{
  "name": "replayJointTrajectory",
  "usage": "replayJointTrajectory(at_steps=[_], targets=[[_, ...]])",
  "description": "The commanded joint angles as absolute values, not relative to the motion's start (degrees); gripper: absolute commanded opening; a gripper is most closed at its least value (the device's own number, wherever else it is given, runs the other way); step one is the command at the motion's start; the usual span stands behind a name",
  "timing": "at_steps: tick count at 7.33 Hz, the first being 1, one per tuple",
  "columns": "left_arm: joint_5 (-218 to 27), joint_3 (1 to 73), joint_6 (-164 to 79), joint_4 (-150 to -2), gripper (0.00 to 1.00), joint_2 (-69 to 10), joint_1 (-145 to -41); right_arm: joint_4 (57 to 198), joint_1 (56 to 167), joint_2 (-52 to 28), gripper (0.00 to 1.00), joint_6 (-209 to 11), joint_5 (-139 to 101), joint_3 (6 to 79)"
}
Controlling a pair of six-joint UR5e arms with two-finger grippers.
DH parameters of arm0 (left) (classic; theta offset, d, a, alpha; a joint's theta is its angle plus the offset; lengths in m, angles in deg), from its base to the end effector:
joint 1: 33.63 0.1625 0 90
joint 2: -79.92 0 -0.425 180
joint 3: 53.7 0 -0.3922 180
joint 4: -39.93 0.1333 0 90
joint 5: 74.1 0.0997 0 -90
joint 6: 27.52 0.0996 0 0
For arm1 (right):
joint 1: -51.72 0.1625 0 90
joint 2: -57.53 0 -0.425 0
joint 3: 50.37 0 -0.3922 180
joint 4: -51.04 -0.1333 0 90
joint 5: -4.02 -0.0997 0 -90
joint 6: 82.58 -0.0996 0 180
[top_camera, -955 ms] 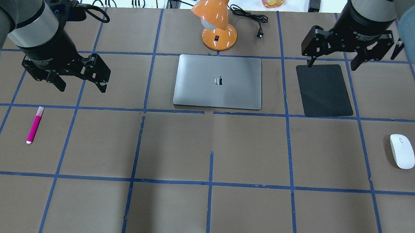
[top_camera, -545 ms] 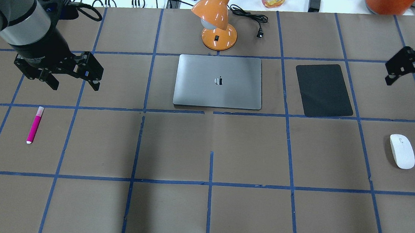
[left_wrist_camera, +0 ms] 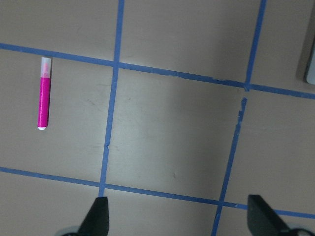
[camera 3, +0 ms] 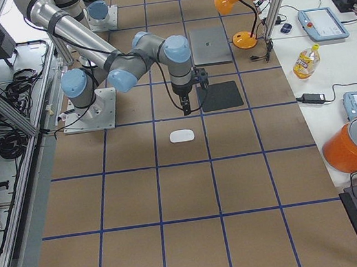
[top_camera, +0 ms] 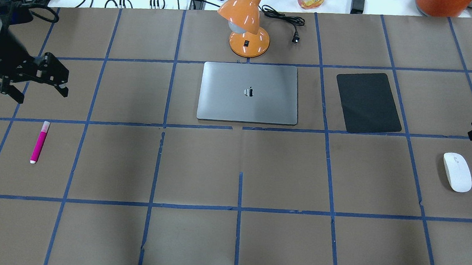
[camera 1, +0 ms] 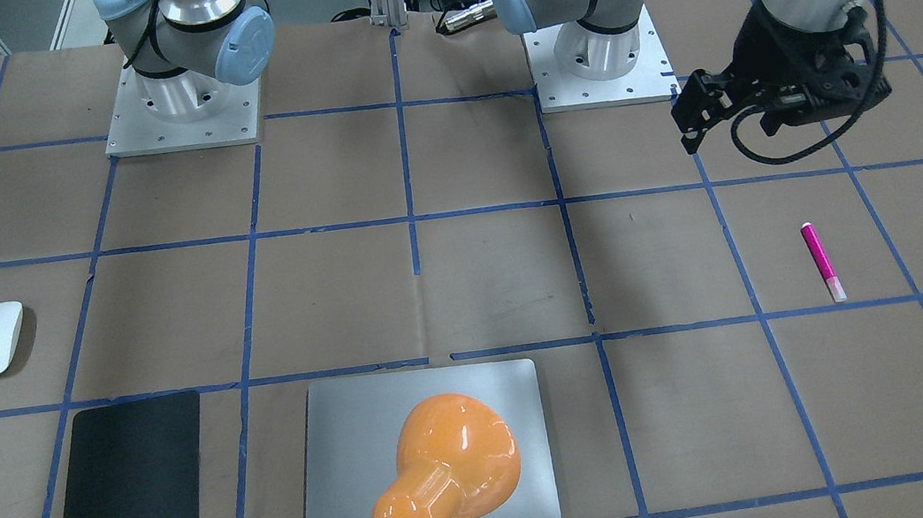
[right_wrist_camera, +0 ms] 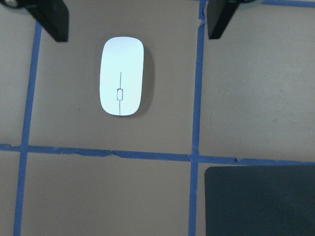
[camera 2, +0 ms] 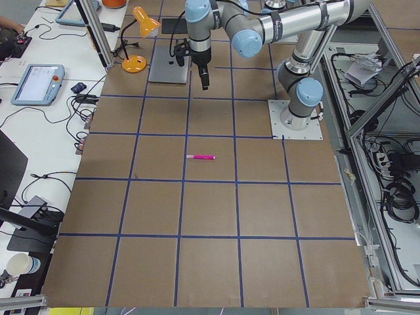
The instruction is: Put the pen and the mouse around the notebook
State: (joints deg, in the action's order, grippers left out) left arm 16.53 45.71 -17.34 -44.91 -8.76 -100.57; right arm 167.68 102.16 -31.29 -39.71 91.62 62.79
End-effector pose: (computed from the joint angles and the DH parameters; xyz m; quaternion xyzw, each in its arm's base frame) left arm 0.0636 -0.4870 0.4276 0.1120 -0.9934 -0.0261 0.0020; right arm -0.1932 -0.4497 0.3303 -0.0293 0.9992 -0.0289 0.0025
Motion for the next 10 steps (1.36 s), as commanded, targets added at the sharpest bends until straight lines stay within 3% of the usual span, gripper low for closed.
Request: replayJointTrajectory(at_steps=[1, 3, 7, 8, 9, 10], targets=[[16.52, 49.9, -5.28, -35.62, 1.0, -12.44, -91.94, 180.79, 100.16, -24.87, 1.0, -38.81, 92.0, 69.15], [16.08, 53.95, 4.43, -27.7, 1.0, -16.04, -86.03, 186.28, 99.54, -17.47, 1.0, -38.55, 92.26, 69.43], [16.08, 55.99, 10.43, -16.0, 1.0, -25.09, -82.58, 186.65, 99.54, -15.68, 1.0, -38.72, 92.97, 70.74], [16.08, 55.99, 9.84, -15.88, 1.0, -26.94, -82.67, 186.65, 99.54, -15.68, 0.92, -39.07, 92.97, 70.74], [15.99, 56.08, 9.13, -15.88, 1.0, -28.09, -82.93, 186.65, 99.54, -15.77, 0.75, -39.42, 92.97, 70.66], [15.91, 56.51, 6.52, -15.97, 1.0, -28.71, -83.45, 186.65, 99.54, -15.77, 0.63, -39.6, 92.88, 70.66]])
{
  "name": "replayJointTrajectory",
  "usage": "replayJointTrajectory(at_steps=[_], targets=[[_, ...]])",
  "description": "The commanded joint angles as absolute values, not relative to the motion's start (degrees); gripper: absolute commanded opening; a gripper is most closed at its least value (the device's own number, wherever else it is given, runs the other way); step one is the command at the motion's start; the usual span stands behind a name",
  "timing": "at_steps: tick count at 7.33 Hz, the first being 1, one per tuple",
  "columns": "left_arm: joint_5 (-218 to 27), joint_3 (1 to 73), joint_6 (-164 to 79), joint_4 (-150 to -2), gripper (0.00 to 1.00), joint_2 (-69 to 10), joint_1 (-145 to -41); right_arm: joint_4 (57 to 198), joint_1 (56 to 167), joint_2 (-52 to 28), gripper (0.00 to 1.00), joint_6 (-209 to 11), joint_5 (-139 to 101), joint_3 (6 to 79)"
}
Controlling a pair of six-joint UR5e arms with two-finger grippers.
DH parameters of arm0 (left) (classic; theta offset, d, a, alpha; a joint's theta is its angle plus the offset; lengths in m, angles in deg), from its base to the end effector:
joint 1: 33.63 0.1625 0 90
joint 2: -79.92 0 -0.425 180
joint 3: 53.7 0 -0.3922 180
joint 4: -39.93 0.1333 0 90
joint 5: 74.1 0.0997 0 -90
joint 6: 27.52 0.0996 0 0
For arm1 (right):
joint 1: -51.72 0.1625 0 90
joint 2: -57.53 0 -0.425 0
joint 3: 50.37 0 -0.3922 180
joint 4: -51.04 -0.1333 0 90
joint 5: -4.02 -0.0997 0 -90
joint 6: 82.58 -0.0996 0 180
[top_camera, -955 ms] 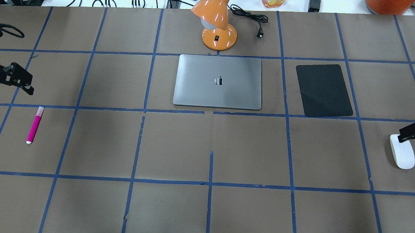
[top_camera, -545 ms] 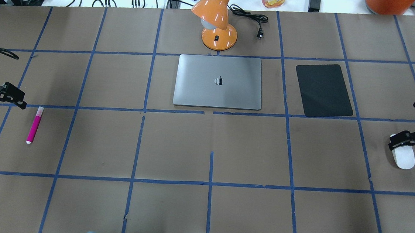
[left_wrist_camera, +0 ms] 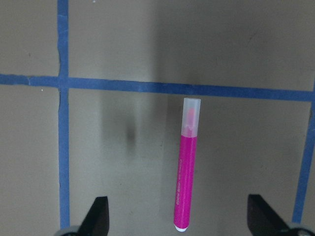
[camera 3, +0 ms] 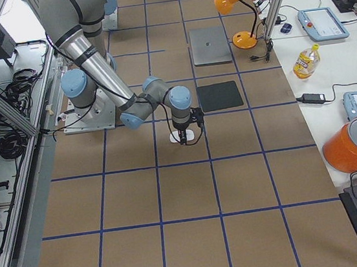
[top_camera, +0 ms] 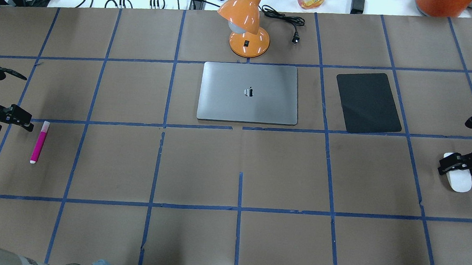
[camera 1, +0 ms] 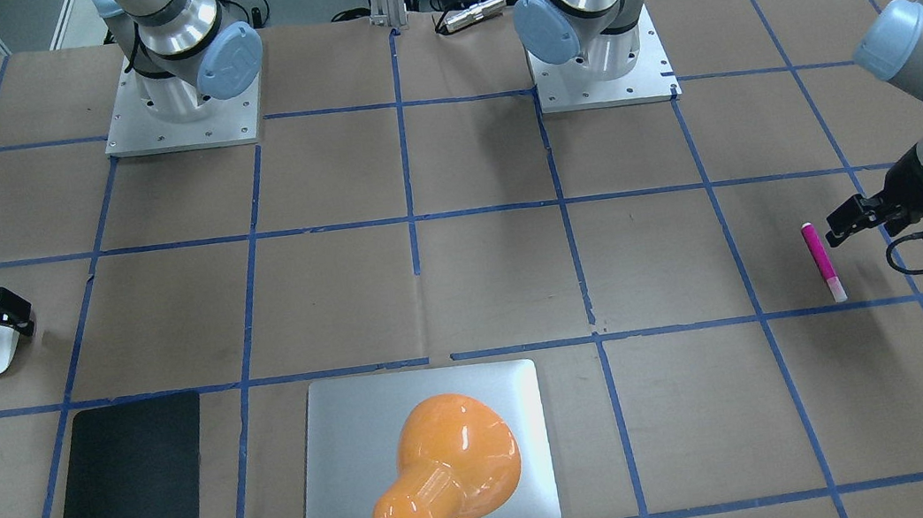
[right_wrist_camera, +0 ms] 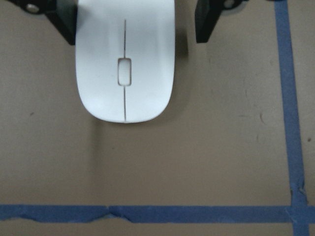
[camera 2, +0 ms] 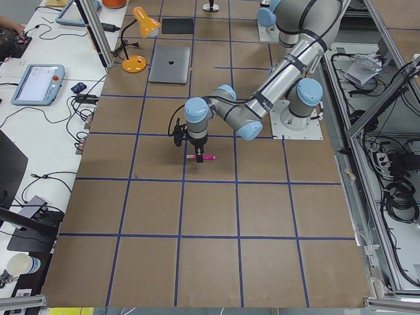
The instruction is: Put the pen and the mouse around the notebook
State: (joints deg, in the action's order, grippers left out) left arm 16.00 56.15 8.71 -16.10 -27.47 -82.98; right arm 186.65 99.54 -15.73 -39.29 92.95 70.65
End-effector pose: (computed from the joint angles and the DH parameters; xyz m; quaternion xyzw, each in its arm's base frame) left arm 0.2463 -0.4912 0.2256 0.0385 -0.9988 -0.0229 0.0171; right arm -0.2235 -0.4479 0.1759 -0.0095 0.9997 0.0074 0.0196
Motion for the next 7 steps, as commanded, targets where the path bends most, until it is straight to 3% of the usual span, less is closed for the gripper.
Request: replayJointTrajectory(at_steps=[1, 3, 6, 7], targets=[[15.99, 57.48, 6.23, -15.27, 0.98, -28.98, -83.89, 186.65, 99.54, -15.86, 0.57, -39.6, 92.79, 70.4], [16.17, 58.71, 6.32, -12.2, 0.98, -30.64, -83.99, 185.35, 99.54, -16.9, 0.56, -40.12, 92.88, 69.78], [15.99, 58.63, 6.58, -11.05, 0.65, -32.14, -83.99, 184.2, 109.77, -18.15, 0.58, -49.23, 92.18, 64.27], [16.08, 58.63, 6.67, -11.05, 0.64, -32.23, -83.99, 182.45, 115.39, -16.4, 0.58, -57.27, 92.09, 60.59]])
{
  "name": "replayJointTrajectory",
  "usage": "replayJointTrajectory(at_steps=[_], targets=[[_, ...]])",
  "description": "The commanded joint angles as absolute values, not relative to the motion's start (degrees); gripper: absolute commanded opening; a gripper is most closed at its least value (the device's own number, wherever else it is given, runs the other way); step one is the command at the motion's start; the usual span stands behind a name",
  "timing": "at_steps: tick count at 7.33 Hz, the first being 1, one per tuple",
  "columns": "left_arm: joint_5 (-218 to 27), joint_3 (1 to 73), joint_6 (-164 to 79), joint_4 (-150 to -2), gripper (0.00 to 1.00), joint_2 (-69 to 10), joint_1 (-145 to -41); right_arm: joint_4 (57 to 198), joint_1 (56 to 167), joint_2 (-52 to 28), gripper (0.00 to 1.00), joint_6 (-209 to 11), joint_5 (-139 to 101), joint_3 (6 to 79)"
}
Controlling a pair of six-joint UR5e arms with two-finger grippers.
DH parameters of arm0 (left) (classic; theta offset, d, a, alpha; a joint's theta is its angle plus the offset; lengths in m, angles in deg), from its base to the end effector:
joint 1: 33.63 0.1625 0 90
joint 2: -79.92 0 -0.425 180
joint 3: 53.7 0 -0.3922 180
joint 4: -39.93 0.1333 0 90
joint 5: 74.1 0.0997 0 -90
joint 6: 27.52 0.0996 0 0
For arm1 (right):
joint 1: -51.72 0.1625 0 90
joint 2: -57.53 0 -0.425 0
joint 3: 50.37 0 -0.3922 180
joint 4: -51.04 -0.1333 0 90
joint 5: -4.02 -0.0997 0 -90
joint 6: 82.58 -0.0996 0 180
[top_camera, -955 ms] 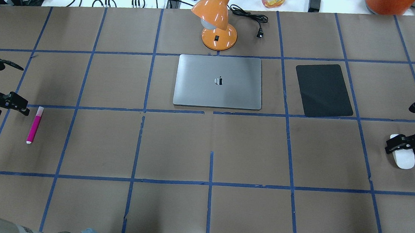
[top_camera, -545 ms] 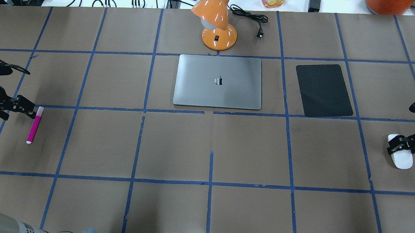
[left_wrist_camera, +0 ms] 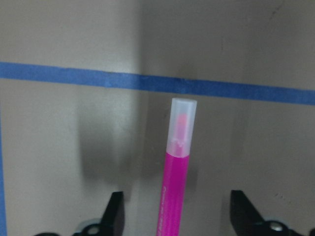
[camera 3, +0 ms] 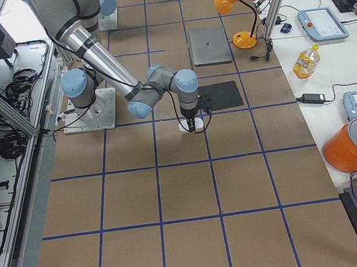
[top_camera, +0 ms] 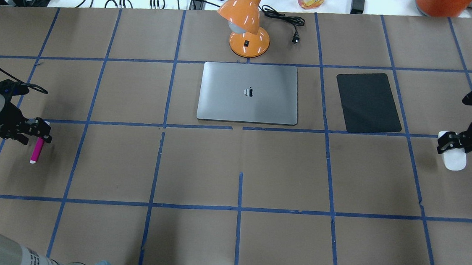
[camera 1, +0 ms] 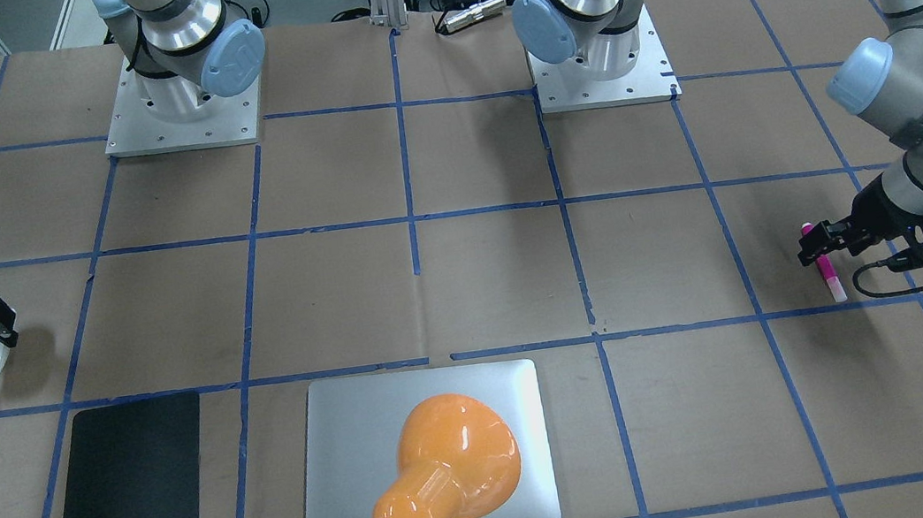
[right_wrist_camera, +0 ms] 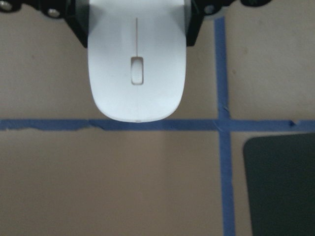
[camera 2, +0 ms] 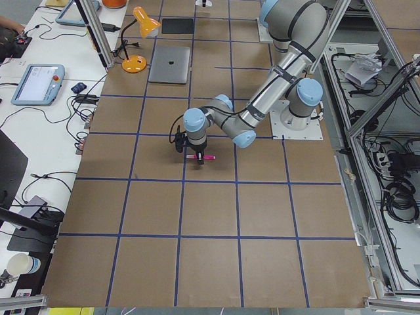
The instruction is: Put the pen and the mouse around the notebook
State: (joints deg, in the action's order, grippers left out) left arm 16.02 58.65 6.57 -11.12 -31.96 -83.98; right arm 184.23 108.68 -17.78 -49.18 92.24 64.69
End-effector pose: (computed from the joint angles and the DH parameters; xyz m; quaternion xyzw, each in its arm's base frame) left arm 0.2354 -0.4926 0.1750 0.0484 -0.9978 -0.0375 0.0268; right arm -0.1663 -0.5059 0.2294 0.0036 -0.9994 0.0336 0.0035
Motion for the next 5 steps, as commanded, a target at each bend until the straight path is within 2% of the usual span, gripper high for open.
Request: replayJointTrajectory(at_steps=[1, 2, 3, 5], targets=[[16.08, 58.63, 6.75, -10.96, 0.48, -32.41, -83.99, 180.61, 121.71, -12.99, 0.58, -60.23, 92.09, 55.5], [15.99, 58.54, 6.84, -10.79, 0.38, -32.41, -83.99, 180.33, 126.12, -8.0, 0.58, -63.91, 92.09, 50.23], [15.99, 58.45, 6.84, -10.79, 0.21, -32.41, -83.99, 180.06, 129.21, -3.6, 0.58, -67.08, 91.39, 46.09], [15.99, 58.63, 6.93, -10.79, 0.0, -32.5, -83.9, 180.24, 130.3, -1.53, 0.58, -67.37, 91.21, 44.2]])
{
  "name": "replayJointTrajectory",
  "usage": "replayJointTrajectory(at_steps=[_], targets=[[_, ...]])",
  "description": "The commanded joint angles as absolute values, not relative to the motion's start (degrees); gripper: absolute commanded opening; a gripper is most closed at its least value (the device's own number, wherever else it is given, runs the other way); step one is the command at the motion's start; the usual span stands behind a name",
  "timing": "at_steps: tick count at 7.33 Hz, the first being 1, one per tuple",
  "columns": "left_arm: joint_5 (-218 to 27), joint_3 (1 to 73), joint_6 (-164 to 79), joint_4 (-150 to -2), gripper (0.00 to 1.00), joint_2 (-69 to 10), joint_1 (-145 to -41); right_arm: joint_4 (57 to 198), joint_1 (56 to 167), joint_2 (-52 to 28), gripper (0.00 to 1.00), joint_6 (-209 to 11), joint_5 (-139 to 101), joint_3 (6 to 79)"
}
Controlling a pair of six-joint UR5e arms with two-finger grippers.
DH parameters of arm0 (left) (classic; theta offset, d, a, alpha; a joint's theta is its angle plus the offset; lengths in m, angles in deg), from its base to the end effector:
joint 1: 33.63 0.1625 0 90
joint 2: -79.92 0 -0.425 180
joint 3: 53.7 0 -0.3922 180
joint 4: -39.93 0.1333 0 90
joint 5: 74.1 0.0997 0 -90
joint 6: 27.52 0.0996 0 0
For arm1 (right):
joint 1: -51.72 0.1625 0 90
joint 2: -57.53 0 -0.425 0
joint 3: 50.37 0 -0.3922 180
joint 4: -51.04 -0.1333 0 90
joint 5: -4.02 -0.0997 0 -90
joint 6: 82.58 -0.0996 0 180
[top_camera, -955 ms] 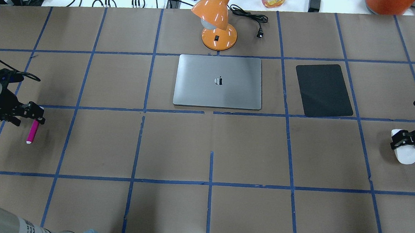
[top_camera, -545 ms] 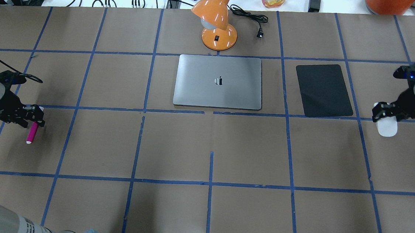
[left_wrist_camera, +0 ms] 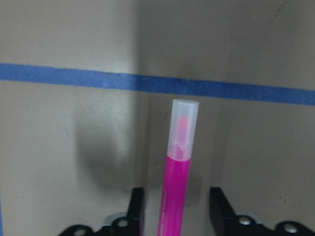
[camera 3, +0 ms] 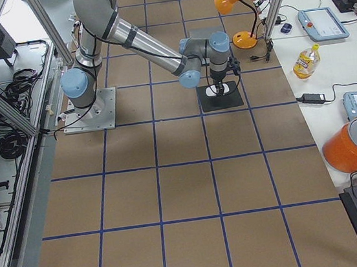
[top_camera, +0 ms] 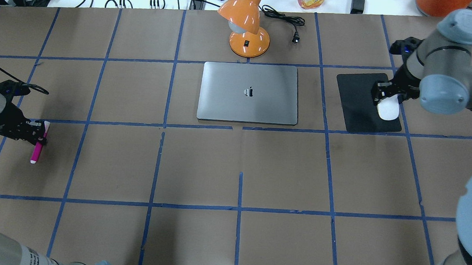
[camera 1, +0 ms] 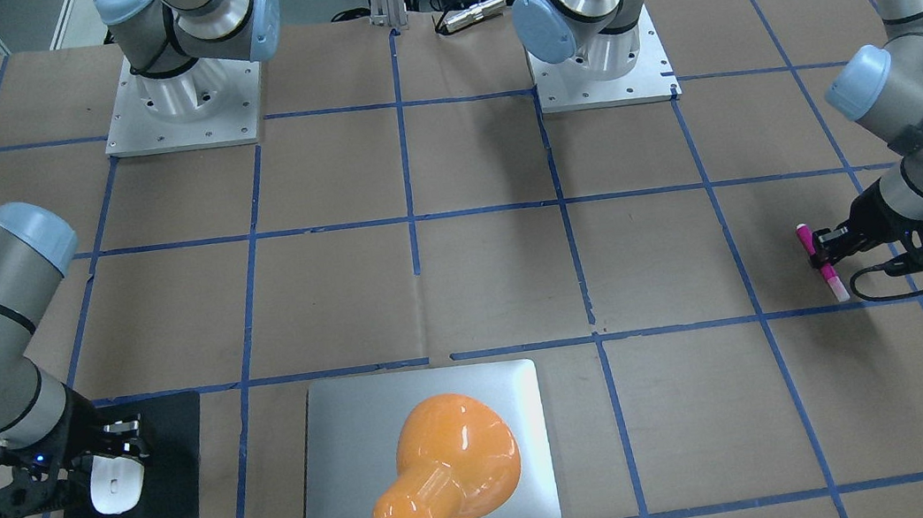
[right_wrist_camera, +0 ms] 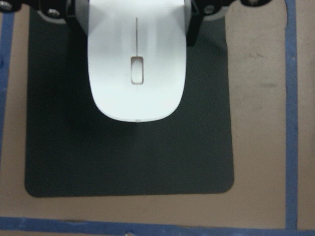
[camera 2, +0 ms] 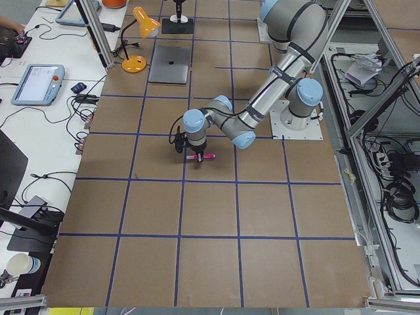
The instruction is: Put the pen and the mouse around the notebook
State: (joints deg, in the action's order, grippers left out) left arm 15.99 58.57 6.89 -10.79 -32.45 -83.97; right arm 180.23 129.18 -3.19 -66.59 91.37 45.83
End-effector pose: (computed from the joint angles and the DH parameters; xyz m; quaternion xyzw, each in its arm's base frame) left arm 0.2363 -0.4936 0.1715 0.0457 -0.9979 -0.0378 0.0275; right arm -0.0029 -0.6480 0.2127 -0.0308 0.9987 -0.0371 0.0144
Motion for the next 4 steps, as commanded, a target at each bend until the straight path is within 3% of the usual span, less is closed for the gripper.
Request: replayJointTrajectory(at_steps=[1, 4], targets=[[15.91, 58.54, 6.58, -10.79, 0.0, -32.41, -83.99, 180.32, 130.3, -1.01, 0.59, -67.37, 91.21, 44.12], [16.77, 55.75, -3.46, -11.48, 0.0, -29.51, -89.4, 181.03, 130.03, 0.31, 0.61, -67.37, 91.91, 44.03]])
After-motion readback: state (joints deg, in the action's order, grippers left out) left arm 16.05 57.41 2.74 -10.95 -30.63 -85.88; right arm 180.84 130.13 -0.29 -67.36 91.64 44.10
